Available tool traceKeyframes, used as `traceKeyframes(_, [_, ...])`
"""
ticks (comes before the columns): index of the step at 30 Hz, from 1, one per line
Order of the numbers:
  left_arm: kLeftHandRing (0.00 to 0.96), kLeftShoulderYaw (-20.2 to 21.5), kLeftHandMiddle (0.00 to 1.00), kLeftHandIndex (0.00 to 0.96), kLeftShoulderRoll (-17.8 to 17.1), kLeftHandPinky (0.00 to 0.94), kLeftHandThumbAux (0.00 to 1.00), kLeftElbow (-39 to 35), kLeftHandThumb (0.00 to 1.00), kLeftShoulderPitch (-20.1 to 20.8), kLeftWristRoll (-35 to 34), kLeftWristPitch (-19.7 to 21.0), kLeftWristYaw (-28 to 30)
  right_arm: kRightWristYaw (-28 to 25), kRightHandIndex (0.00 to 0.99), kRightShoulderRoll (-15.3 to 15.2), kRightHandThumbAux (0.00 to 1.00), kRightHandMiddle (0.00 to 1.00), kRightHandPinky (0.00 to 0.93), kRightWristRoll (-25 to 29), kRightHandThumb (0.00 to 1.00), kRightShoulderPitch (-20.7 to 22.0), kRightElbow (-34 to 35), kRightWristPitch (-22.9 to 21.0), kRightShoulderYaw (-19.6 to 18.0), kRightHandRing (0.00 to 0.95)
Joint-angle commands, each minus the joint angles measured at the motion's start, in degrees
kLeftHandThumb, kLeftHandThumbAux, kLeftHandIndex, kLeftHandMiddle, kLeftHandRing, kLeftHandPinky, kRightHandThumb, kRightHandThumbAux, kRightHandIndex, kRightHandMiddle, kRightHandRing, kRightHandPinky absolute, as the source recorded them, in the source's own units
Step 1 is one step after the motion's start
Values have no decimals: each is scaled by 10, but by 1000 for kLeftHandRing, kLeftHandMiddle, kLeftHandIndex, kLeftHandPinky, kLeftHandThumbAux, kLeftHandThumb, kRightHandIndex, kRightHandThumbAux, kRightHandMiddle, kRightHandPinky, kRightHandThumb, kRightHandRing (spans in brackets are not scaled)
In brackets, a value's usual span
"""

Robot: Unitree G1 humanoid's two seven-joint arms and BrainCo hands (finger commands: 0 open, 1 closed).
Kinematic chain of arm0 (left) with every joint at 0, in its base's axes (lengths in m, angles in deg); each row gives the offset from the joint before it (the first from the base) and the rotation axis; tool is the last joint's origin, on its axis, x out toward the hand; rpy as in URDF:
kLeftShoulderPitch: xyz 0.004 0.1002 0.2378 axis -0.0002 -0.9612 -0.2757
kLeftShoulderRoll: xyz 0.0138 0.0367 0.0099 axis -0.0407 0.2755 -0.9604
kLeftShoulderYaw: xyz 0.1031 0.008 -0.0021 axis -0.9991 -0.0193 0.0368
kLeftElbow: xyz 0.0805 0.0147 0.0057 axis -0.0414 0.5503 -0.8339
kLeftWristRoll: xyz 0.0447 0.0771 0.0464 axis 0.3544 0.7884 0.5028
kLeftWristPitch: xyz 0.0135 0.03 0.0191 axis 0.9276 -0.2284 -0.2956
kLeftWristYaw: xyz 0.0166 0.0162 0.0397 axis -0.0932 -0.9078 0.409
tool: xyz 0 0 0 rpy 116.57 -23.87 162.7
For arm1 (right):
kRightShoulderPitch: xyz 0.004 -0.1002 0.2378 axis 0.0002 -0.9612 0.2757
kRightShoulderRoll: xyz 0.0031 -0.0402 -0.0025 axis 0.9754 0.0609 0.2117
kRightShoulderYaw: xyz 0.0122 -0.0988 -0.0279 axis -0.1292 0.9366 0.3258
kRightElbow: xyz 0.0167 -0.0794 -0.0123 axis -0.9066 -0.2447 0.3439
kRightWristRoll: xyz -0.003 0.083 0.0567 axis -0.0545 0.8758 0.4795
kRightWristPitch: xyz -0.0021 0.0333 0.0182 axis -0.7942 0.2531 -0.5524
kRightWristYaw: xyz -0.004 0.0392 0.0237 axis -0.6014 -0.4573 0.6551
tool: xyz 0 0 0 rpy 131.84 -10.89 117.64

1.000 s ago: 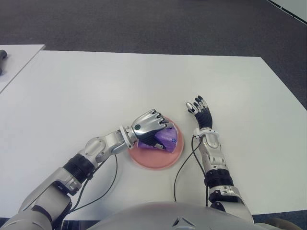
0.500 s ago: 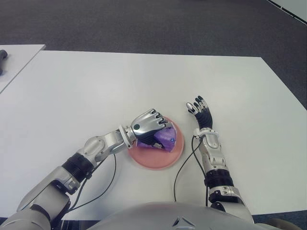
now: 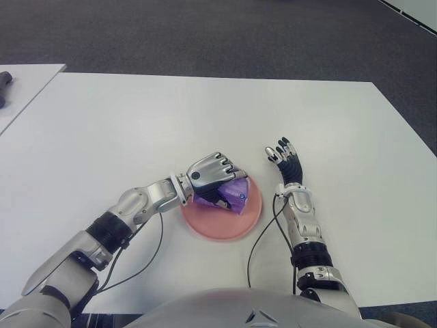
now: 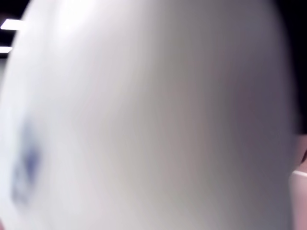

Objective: Put the tissue paper into the plate.

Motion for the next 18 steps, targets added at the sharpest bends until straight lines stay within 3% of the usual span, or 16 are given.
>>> traceKeyframes(1, [20, -16, 27, 27, -32, 17, 355, -10, 29, -29, -1, 14, 114, 4, 0, 6, 660, 0, 9, 0, 204, -34, -25, -29, 1, 0])
traceKeyframes(9, [0, -10, 1, 1, -37, 0, 248, -31, 1, -37, 3, 25, 119, 3, 0, 5, 660, 0, 9, 1, 204, -34, -24, -30, 1, 0])
traceKeyframes(18, [0, -7, 0, 0, -38, 0, 227, -33, 0, -38, -4, 22, 112, 3, 0, 4, 660, 0, 9, 1, 204, -34, -26, -29, 1, 0])
